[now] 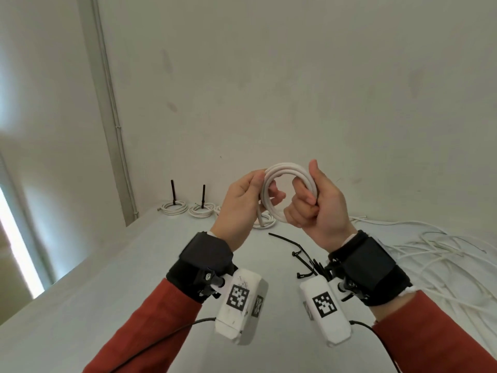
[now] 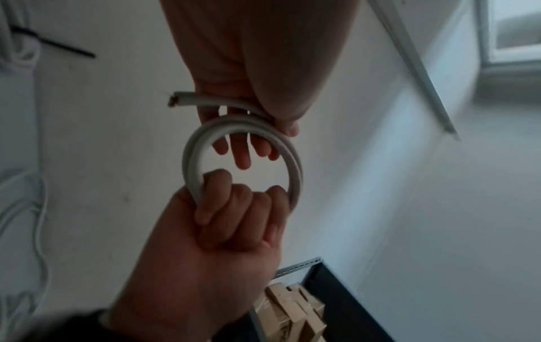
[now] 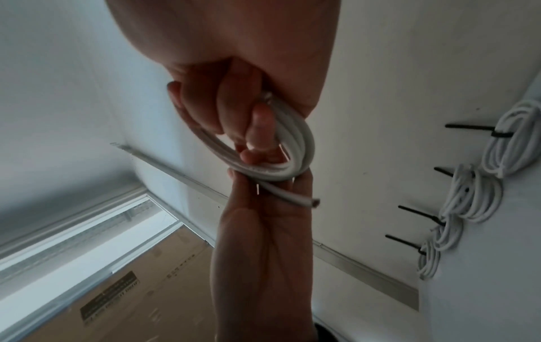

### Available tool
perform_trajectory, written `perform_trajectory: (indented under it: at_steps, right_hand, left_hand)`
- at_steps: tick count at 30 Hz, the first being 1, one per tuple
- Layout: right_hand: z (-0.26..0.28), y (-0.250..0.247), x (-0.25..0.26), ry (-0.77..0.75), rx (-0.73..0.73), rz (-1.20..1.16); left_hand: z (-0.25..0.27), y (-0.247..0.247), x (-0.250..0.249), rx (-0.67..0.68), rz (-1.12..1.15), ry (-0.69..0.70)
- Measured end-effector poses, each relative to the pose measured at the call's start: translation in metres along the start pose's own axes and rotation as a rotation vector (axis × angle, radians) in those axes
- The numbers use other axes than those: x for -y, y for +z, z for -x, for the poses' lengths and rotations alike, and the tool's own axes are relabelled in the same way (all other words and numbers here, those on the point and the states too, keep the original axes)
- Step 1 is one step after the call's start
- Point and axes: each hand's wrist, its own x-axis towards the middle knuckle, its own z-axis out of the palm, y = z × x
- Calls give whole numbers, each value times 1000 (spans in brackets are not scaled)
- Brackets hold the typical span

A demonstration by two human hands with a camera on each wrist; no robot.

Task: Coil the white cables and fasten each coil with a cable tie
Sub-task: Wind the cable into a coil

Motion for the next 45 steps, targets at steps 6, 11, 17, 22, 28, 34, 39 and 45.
perform_trajectory:
  at_steps: [6, 11, 17, 22, 28, 34, 39, 45]
  right_hand:
    - [-6, 6, -19, -106, -275, -177]
    - [-9, 3, -35, -98, -383, -155]
    - [-11, -12, -40, 14, -474, 220]
    - [-11, -25, -47, 74, -649, 127]
    - [-6, -41, -57, 53, -756, -47]
    - [-8, -67, -71, 146, -624, 18]
    - [-2, -90, -71, 273, -490, 636]
    - [6, -119, -83, 450, -123, 1502]
  left_hand:
    - [-3, 8, 11, -54, 36, -75]
    - [-1, 7, 21, -110, 10, -109]
    - [-2, -4, 35, -55, -573, 46]
    - [5, 5, 51, 0, -262, -137]
    - [-1, 7, 63, 94, -12, -371]
    - [-5, 2, 74, 158, 72, -445]
    - [-8, -11, 90, 132, -9, -446]
    - [-19, -25, 102, 1, -123, -463]
